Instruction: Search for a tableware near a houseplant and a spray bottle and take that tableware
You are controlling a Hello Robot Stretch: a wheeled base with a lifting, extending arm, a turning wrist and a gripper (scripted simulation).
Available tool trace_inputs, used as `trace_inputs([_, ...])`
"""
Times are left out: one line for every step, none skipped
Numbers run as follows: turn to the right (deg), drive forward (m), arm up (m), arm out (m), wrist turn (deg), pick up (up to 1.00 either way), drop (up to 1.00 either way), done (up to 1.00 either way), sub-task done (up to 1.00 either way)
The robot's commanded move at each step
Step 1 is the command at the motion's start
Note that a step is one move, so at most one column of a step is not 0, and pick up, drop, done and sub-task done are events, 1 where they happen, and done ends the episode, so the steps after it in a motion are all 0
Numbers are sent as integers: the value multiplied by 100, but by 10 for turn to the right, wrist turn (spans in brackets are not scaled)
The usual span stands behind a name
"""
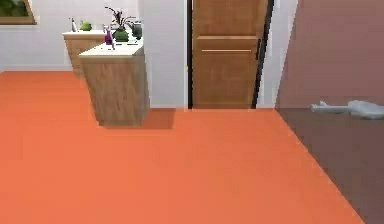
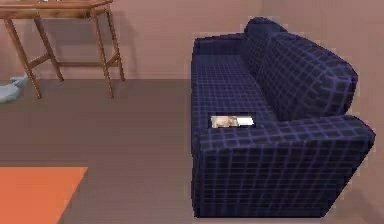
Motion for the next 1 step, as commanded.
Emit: trace_inputs([-300, 0, 0, 0, 0, 0, 0, 0, 0])
